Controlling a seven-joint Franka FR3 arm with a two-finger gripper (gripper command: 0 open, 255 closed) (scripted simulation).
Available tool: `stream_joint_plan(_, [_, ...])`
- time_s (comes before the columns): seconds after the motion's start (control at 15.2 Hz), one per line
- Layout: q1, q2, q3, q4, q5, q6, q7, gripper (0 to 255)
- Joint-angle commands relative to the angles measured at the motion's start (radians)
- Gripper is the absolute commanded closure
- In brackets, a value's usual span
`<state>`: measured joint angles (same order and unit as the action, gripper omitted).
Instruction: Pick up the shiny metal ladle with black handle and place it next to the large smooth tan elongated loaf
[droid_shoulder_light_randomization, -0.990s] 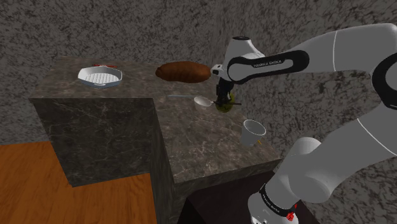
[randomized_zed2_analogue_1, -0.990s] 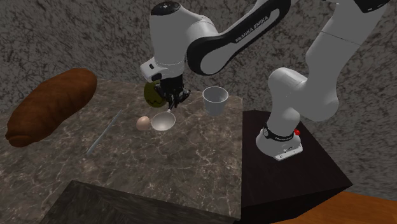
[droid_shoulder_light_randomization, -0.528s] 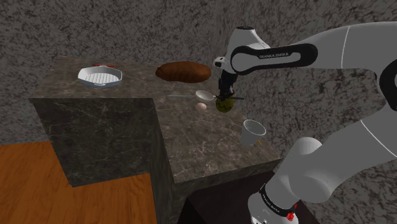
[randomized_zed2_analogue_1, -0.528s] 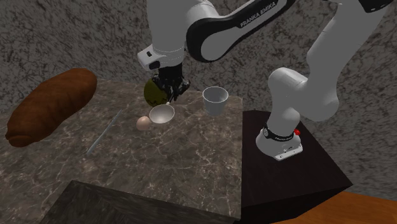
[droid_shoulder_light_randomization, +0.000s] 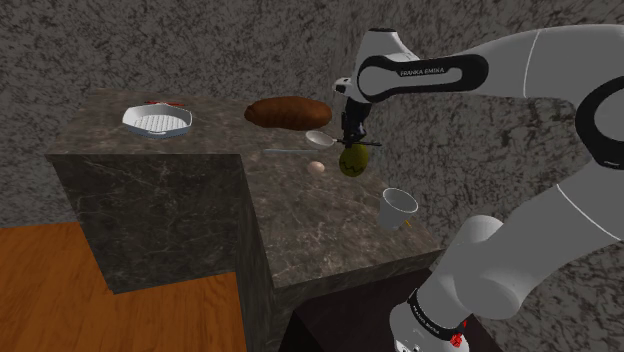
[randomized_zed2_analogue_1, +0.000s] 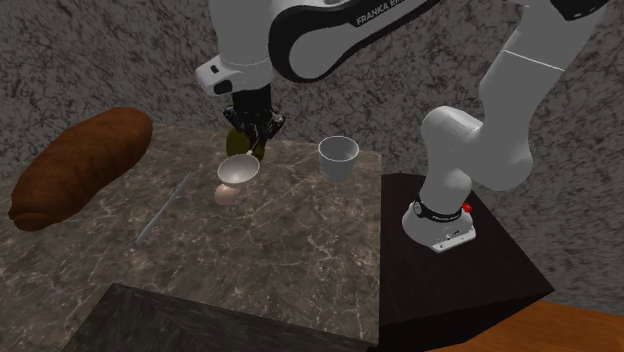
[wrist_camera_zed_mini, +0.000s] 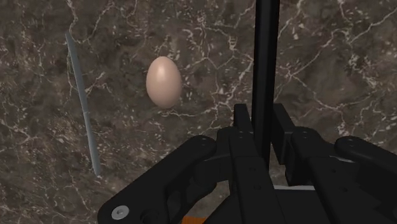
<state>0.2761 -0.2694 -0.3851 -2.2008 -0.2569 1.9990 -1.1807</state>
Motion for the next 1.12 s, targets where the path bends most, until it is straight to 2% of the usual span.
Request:
stream_joint_plan(0.0, [0.007, 0.076, -0.016, 0.077, 0.029, 0.0, -0.026, 255])
stream_joint_plan(0.46, [-0.013, 0.382, -0.061, 0.403, 0.17, -0.03, -0.151, 255])
stream_joint_plan(0.86, [-0.097, 0.671, -0.057, 0.778, 0.302, -0.133, -0.239, 255])
stream_joint_plan(1.06, [-0.096, 0.673, -0.054, 0.741, 0.302, -0.094, -0.237, 255])
